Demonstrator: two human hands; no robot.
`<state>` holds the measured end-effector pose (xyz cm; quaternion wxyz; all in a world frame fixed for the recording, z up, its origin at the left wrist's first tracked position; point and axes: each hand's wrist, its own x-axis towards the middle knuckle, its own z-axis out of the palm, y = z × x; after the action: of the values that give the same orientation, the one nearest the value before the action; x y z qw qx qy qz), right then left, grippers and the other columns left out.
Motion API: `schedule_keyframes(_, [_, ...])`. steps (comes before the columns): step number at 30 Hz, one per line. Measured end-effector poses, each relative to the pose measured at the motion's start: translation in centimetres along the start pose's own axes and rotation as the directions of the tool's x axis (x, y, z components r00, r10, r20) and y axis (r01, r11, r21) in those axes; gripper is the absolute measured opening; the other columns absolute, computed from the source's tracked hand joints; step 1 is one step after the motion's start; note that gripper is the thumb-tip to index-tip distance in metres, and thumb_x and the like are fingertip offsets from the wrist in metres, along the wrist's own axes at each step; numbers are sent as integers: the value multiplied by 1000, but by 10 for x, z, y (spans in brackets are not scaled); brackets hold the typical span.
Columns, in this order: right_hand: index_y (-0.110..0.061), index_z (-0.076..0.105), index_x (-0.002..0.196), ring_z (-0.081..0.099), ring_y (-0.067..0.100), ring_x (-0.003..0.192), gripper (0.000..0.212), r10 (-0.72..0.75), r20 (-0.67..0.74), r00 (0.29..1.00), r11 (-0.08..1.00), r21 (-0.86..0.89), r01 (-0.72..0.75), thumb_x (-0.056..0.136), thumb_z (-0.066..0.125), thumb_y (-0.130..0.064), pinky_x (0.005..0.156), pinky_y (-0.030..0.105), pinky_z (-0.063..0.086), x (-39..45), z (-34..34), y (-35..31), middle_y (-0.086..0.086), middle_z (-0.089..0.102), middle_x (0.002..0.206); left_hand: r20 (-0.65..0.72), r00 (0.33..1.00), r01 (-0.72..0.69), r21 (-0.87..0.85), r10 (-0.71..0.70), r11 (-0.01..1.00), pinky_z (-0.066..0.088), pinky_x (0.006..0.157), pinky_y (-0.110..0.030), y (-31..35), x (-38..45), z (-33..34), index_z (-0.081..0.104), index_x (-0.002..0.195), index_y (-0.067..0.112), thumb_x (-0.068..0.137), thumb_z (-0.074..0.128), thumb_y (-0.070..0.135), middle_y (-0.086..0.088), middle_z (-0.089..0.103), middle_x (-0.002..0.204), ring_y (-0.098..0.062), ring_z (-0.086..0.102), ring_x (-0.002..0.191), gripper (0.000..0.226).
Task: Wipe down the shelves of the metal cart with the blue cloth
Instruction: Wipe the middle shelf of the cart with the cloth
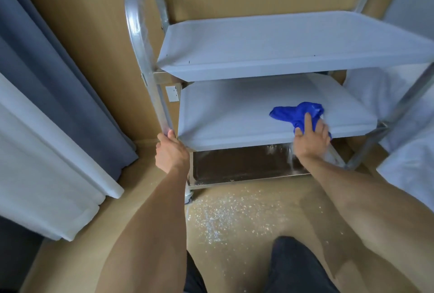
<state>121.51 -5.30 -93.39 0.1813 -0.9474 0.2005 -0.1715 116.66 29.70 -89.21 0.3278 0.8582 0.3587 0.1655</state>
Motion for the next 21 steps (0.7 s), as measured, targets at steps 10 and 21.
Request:
schedule_keyframes(10, [-22, 43, 143, 36, 47, 134, 50, -414, 36, 910, 909, 79, 410, 94, 52, -30, 113, 57, 26, -112, 48, -156, 26, 37, 148, 149, 975, 158, 64, -166, 985, 43, 92, -47, -1, -34, 6, 9, 151, 15, 102, 32, 33, -22, 50, 128, -42, 55, 111, 57])
schedule_keyframes(21, [-26, 34, 148, 14, 38, 148, 59, -158, -125, 980, 947, 263, 186, 94, 56, -17, 118, 52, 24, -59, 37, -43, 16, 21, 160, 185, 937, 318, -112, -295, 941, 41, 100, -43, 23, -47, 25, 38, 134, 3, 98, 50, 38, -20, 54, 130, -38, 53, 119, 51])
